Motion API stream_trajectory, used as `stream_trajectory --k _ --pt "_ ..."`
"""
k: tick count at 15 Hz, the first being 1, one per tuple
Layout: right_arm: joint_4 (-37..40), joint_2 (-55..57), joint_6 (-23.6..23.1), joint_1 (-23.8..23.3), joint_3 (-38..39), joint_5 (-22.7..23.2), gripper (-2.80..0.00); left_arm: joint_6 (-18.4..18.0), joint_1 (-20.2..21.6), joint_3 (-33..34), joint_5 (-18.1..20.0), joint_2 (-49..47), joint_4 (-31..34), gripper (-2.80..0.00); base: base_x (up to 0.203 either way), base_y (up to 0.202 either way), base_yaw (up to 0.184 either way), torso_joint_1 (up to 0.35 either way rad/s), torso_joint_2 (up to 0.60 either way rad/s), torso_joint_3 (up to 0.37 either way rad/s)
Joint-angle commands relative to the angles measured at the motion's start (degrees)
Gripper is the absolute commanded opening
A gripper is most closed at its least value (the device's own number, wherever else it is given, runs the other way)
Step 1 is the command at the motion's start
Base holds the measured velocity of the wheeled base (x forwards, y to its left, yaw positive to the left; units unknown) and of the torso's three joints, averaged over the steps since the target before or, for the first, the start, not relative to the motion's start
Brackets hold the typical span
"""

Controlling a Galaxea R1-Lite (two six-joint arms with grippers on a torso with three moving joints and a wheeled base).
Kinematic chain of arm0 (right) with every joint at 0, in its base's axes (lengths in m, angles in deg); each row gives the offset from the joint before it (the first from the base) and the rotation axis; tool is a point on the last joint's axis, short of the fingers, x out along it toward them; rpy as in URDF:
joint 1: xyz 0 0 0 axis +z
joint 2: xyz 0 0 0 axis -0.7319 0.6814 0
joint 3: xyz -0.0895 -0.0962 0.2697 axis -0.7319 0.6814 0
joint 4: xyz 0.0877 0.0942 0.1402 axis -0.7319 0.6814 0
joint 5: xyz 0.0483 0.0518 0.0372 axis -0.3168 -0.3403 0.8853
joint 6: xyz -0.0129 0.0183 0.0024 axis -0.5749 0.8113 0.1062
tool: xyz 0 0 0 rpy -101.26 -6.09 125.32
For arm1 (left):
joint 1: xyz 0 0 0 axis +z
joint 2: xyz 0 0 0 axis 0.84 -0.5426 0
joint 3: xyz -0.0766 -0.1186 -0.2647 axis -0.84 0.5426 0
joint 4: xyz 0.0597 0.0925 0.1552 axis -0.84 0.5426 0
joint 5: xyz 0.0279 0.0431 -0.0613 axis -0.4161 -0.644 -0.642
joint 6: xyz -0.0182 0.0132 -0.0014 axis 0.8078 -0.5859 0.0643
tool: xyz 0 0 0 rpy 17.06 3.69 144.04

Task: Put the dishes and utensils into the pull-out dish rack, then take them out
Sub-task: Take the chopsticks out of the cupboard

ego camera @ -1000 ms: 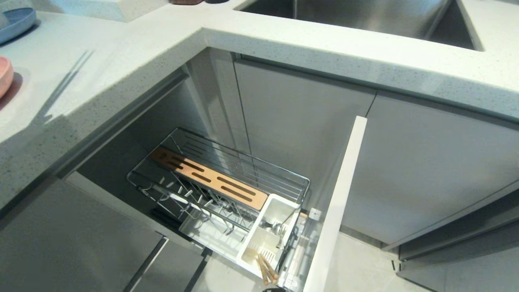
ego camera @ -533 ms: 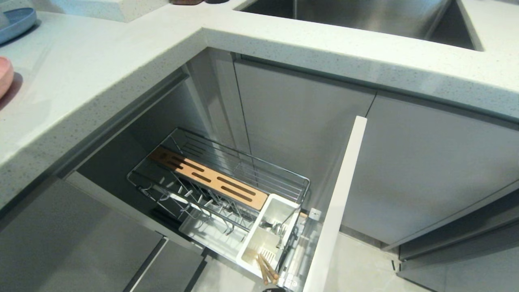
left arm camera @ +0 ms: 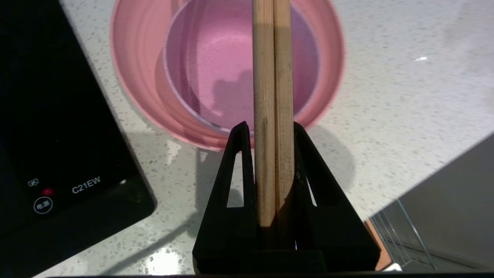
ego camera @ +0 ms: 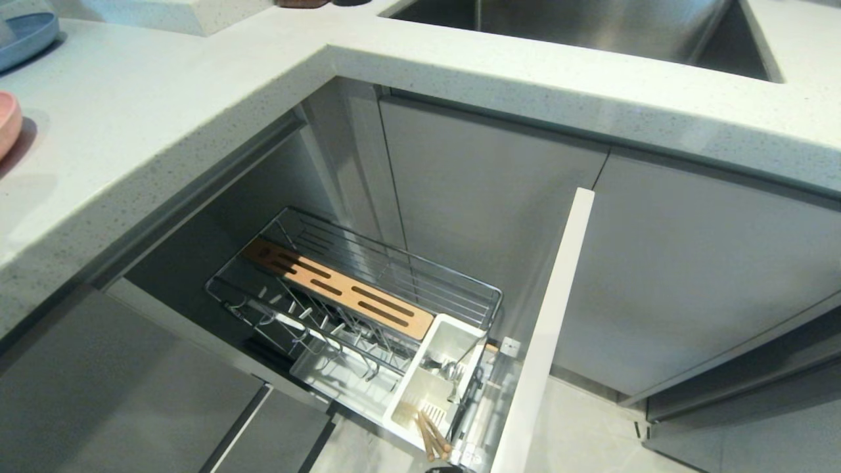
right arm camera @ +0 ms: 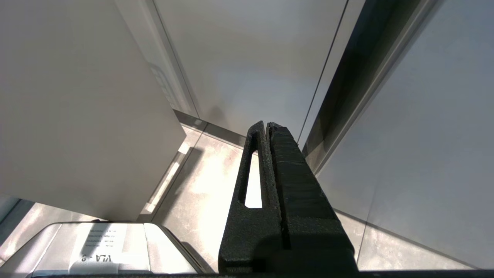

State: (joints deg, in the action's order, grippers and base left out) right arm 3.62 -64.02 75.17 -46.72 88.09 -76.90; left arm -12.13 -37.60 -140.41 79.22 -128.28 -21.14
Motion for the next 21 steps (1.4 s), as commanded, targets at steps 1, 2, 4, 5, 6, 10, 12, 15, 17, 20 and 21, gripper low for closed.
stream_trajectory --k 1,2,4,5,6,10,12,15,17,20,21 --pt "0.0 0.0 0.0 0.0 0.1 0.0 -2.8 0.1 1.5 0.0 -0.1 -1.9 0.4 -2.8 0.0 0.0 0.0 0.0 0.0 0.0" --pt "-0.1 0.0 0.0 0.0 0.1 0.0 -2.8 0.1 2.0 0.0 -0.8 -2.4 0.5 -2.8 0.0 0.0 0.0 0.0 0.0 0.0" --pt "0.0 0.0 0.0 0.0 0.1 0.0 -2.8 0.1 2.4 0.0 -1.7 -3.1 0.5 -2.8 0.0 0.0 0.0 0.0 0.0 0.0" --pt "-0.1 0.0 0.0 0.0 0.1 0.0 -2.8 0.1 2.5 0.0 -2.0 -3.4 0.4 -2.8 0.0 0.0 0.0 0.0 0.0 0.0" --pt "-0.1 0.0 0.0 0.0 0.1 0.0 -2.8 0.1 2.8 0.0 -2.1 -3.7 0.4 -2.8 0.0 0.0 0.0 0.0 0.0 0.0" --pt "0.0 0.0 0.1 0.0 0.1 0.0 -2.8 0.1 3.0 -0.2 -2.0 -5.2 0.3 -2.8 0.0 0.0 0.0 0.0 0.0 0.0" --pt "0.0 0.0 0.0 0.0 0.1 0.0 -2.8 0.1 3.1 -0.2 -2.0 -5.4 0.3 -2.8 0.0 0.0 0.0 0.0 0.0 0.0" --pt "0.0 0.0 0.0 0.0 0.1 0.0 -2.8 0.4 3.6 -0.2 -2.0 -5.8 0.2 -2.8 0.0 0.0 0.0 0.0 0.0 0.0" --pt "-0.1 0.0 0.1 0.0 0.1 0.0 -2.8 1.2 3.6 -0.1 -2.0 -6.3 0.2 -2.8 0.0 0.0 0.0 0.0 0.0 0.0" --pt "-0.1 0.0 0.1 0.0 0.1 0.0 -2.8 1.3 4.0 0.0 -1.8 -7.3 0.2 -2.8 0.0 0.0 0.0 0.0 0.0 0.0" --pt "0.0 0.0 0.0 0.0 0.1 0.0 -2.8 1.3 4.3 0.0 -1.4 -8.0 0.1 -2.8 0.0 0.0 0.0 0.0 0.0 0.0"
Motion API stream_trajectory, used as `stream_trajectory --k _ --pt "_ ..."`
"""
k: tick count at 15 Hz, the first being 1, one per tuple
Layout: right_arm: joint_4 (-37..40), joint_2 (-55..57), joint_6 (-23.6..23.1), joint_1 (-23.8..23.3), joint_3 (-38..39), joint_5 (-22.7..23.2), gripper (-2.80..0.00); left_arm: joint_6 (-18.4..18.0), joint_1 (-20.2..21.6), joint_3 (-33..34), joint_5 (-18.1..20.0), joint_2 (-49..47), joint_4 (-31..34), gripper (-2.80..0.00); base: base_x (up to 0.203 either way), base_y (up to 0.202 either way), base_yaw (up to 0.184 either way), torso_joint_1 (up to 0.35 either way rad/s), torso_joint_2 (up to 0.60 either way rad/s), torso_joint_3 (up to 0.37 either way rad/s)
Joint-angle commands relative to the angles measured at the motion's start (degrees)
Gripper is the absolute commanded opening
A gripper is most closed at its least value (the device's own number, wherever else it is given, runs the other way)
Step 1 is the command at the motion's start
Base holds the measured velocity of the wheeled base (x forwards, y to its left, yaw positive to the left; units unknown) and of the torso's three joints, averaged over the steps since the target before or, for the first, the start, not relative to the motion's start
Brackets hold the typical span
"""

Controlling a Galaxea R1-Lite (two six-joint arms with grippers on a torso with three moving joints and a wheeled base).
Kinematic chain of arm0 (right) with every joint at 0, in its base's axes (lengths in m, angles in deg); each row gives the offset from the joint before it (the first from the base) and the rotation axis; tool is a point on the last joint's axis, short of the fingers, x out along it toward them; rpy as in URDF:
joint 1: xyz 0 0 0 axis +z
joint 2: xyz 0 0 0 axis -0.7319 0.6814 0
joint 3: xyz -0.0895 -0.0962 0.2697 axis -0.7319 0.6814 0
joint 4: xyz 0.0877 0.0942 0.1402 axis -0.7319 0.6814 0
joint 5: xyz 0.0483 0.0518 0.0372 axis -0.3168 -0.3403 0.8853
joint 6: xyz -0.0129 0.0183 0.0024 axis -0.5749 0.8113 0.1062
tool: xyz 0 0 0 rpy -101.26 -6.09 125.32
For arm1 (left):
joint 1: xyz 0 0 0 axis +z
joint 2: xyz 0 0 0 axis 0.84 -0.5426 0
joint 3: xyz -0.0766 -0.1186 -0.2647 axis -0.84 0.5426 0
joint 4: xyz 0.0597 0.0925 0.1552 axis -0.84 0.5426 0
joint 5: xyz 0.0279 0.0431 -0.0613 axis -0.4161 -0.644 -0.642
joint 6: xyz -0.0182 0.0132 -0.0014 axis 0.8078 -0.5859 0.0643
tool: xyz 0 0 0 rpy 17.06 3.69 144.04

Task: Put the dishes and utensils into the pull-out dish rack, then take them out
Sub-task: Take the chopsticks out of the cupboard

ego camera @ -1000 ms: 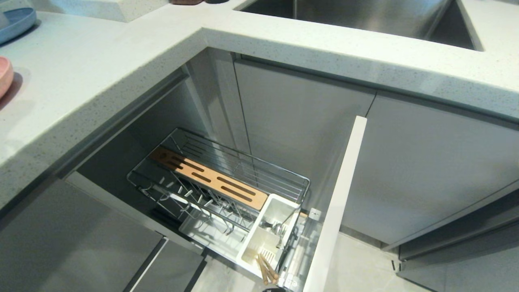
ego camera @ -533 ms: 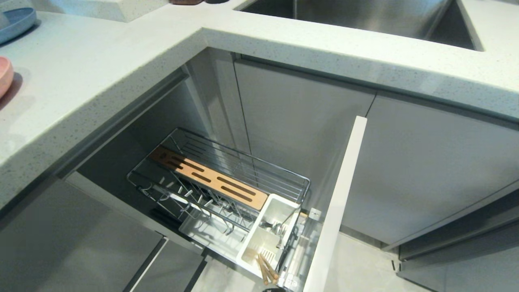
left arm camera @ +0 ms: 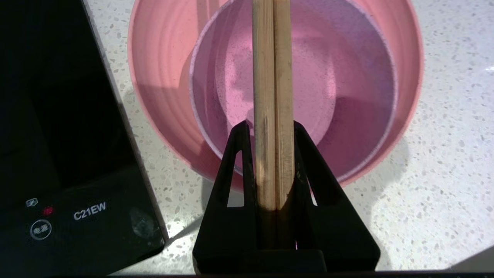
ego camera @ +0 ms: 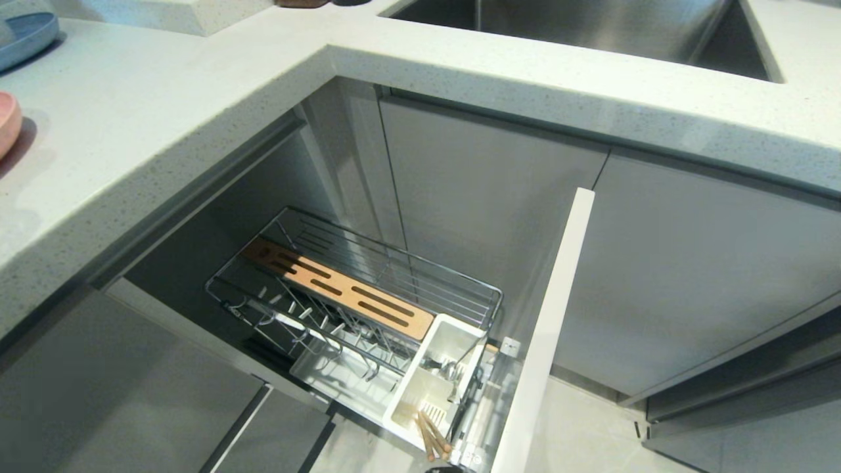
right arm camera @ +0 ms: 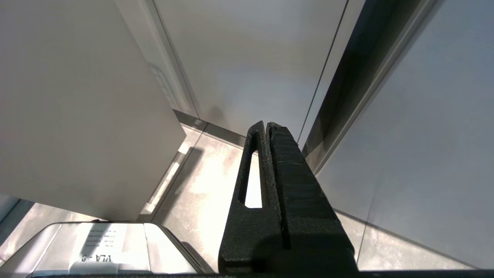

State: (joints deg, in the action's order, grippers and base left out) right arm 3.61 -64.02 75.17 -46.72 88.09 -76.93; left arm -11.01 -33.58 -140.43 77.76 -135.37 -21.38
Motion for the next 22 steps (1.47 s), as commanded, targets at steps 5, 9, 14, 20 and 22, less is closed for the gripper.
stream_trajectory --k 5,9,14,20,22 --pt "0.0 0.0 0.0 0.0 0.1 0.0 -2.8 0.5 0.4 -0.2 0.3 -2.7 0.1 -2.8 0.0 0.0 0.0 0.0 0.0 0.0" --pt "0.0 0.0 0.0 0.0 0.1 0.0 -2.8 0.5 0.4 -0.2 0.3 -3.0 0.0 -2.8 0.0 0.0 0.0 0.0 0.0 0.0" --pt "0.0 0.0 0.0 0.0 0.1 0.0 -2.8 3.9 0.4 -0.2 0.1 -0.4 -4.7 -2.8 0.0 0.0 0.0 0.0 0.0 0.0" --pt "0.0 0.0 0.0 0.0 0.1 0.0 -2.8 9.4 4.7 -0.2 0.1 3.2 -3.4 -2.8 0.0 0.0 0.0 0.0 0.0 0.0" --pt "0.0 0.0 0.0 0.0 0.1 0.0 -2.8 12.7 6.8 0.1 2.9 5.3 -1.9 -2.8 0.0 0.0 0.0 0.0 0.0 0.0"
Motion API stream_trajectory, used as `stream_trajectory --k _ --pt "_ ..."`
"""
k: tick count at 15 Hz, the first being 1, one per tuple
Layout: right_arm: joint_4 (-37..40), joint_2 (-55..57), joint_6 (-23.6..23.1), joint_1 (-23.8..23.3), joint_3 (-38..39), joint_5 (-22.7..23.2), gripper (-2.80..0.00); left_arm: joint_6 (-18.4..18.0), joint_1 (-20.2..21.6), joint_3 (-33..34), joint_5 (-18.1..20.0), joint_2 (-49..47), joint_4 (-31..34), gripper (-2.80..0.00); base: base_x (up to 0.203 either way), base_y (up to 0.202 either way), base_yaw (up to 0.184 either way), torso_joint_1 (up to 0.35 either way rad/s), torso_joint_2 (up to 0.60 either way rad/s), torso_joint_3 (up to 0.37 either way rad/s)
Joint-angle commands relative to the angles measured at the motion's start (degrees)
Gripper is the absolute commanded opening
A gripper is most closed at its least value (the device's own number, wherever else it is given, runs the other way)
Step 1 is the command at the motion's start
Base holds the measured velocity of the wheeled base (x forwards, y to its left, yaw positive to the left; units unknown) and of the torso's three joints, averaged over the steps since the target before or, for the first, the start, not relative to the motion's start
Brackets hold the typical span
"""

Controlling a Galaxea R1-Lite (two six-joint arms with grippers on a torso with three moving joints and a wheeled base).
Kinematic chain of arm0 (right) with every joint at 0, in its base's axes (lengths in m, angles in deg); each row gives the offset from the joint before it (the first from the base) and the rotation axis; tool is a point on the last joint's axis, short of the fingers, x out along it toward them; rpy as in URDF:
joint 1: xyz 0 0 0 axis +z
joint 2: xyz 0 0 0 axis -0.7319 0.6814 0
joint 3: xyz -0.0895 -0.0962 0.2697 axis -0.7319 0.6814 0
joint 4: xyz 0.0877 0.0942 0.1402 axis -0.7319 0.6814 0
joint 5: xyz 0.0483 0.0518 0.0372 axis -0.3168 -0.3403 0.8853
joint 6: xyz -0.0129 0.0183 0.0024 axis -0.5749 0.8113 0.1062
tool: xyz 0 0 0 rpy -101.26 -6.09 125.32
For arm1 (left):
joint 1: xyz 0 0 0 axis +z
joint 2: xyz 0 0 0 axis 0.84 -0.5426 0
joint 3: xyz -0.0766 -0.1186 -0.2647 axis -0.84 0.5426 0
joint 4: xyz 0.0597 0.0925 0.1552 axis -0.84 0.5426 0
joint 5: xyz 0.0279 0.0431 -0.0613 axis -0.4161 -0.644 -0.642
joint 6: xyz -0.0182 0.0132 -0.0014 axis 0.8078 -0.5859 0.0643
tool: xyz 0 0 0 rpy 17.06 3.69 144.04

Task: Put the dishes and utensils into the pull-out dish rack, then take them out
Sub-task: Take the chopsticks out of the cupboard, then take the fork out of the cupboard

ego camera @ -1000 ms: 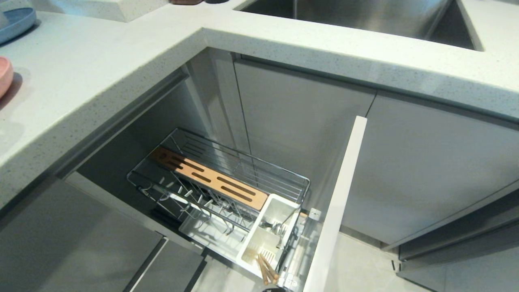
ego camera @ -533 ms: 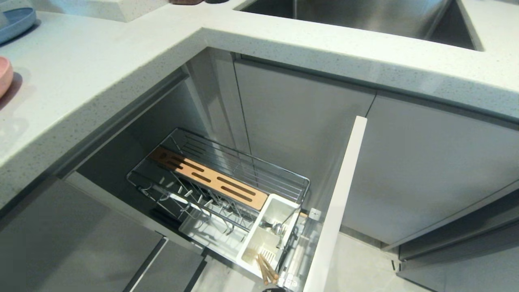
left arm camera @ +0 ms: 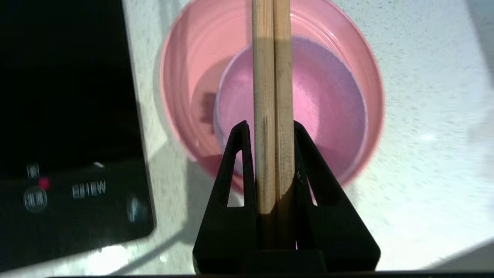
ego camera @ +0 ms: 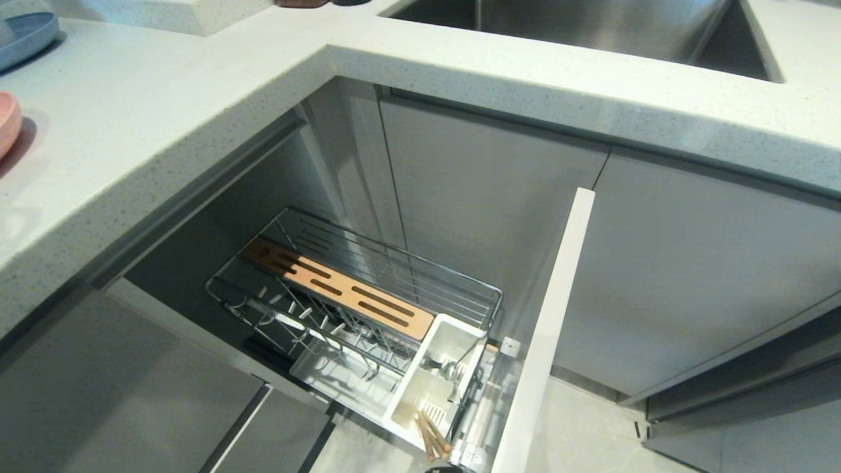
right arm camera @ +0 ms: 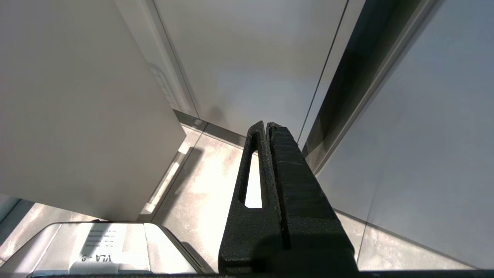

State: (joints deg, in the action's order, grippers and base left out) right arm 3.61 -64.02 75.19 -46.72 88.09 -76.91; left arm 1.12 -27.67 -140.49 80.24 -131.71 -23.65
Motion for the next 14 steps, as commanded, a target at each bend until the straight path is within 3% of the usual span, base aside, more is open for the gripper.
stream_trajectory --k 1,7,10,14 --pt "0.0 0.0 0.0 0.1 0.1 0.0 -2.8 2.4 2.4 0.9 3.1 2.8 1.7 -2.8 0.0 0.0 0.0 0.0 0.0 0.0" --pt "0.0 0.0 0.0 0.0 0.1 0.0 -2.8 9.3 3.7 10.5 7.4 7.8 2.4 -2.8 0.0 0.0 0.0 0.0 0.0 0.0" --pt "0.0 0.0 0.0 0.0 0.1 0.0 -2.8 11.6 3.8 13.8 15.7 8.1 2.4 -2.8 0.0 0.0 0.0 0.0 0.0 0.0" --pt "0.0 0.0 0.0 0.0 0.1 0.0 -2.8 11.9 3.8 16.3 21.1 7.5 -0.1 -2.8 0.0 0.0 0.0 0.0 0.0 0.0"
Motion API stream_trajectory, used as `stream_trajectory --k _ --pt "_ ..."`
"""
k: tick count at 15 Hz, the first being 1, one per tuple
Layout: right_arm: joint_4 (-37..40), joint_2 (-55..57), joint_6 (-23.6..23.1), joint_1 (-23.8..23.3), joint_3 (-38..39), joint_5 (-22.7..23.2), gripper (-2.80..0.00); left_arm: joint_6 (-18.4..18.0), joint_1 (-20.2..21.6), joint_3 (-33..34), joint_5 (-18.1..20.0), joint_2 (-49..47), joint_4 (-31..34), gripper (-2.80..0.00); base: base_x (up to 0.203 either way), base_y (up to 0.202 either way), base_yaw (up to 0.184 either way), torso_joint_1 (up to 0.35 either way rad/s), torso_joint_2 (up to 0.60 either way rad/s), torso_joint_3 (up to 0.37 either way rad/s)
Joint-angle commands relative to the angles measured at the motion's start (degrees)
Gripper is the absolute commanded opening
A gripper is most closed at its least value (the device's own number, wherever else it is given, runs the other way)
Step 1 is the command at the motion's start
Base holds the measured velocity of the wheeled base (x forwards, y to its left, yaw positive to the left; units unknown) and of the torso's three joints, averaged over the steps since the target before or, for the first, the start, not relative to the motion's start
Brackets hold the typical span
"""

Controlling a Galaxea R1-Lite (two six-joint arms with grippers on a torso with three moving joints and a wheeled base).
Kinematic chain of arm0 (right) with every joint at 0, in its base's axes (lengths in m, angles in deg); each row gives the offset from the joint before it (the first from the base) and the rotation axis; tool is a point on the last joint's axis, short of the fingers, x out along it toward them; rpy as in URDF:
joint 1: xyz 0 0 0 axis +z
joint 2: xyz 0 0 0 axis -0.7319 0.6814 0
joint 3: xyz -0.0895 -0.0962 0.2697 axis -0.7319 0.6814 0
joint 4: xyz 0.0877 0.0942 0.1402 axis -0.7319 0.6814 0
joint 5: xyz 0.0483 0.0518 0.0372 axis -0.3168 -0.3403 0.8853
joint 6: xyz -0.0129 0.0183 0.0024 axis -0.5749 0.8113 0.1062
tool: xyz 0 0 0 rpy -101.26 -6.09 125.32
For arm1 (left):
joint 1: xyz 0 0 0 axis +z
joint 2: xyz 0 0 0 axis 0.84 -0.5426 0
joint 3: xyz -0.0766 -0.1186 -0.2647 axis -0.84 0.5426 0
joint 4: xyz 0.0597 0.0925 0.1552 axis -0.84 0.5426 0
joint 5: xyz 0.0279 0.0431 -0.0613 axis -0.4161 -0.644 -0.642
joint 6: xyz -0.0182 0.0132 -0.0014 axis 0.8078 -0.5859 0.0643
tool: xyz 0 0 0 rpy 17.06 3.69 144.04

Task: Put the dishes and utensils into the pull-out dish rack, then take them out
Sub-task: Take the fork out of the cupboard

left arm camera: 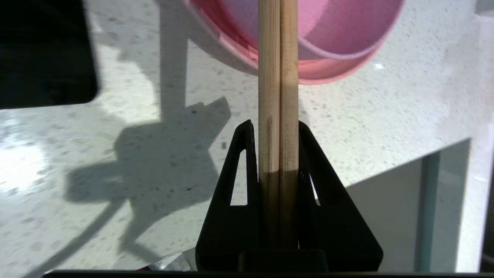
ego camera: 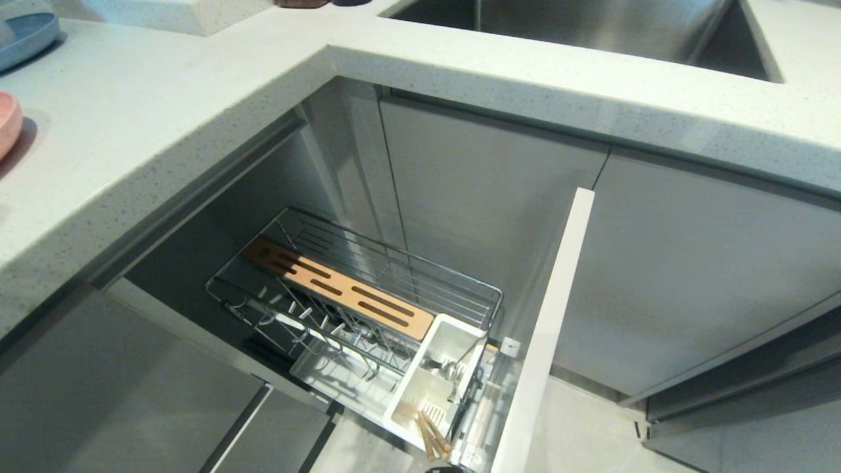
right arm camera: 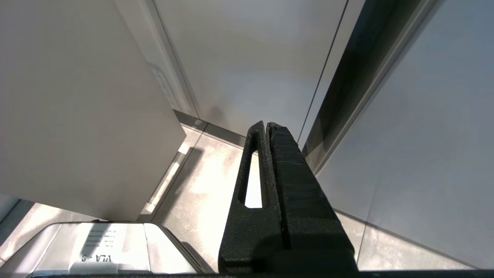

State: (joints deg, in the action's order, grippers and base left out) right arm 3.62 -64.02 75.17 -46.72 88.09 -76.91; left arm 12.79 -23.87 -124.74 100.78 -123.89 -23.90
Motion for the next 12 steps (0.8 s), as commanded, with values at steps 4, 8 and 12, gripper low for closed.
stream_trajectory --k 4,8,12 --pt "0.0 0.0 0.0 0.0 0.1 0.0 -2.8 1.7 0.0 0.8 2.0 -2.1 -2.0 -2.8 0.0 0.0 0.0 0.0 0.0 0.0" --pt "0.0 0.0 0.0 0.1 0.1 0.0 -2.8 3.3 2.6 1.3 1.5 -2.0 -2.2 -2.8 0.0 0.0 0.0 0.0 0.0 0.0" --pt "-0.1 0.0 0.0 0.0 0.1 0.0 -2.8 3.3 2.8 0.1 1.4 -0.8 -2.2 -2.8 0.0 0.0 0.0 0.0 0.0 0.0"
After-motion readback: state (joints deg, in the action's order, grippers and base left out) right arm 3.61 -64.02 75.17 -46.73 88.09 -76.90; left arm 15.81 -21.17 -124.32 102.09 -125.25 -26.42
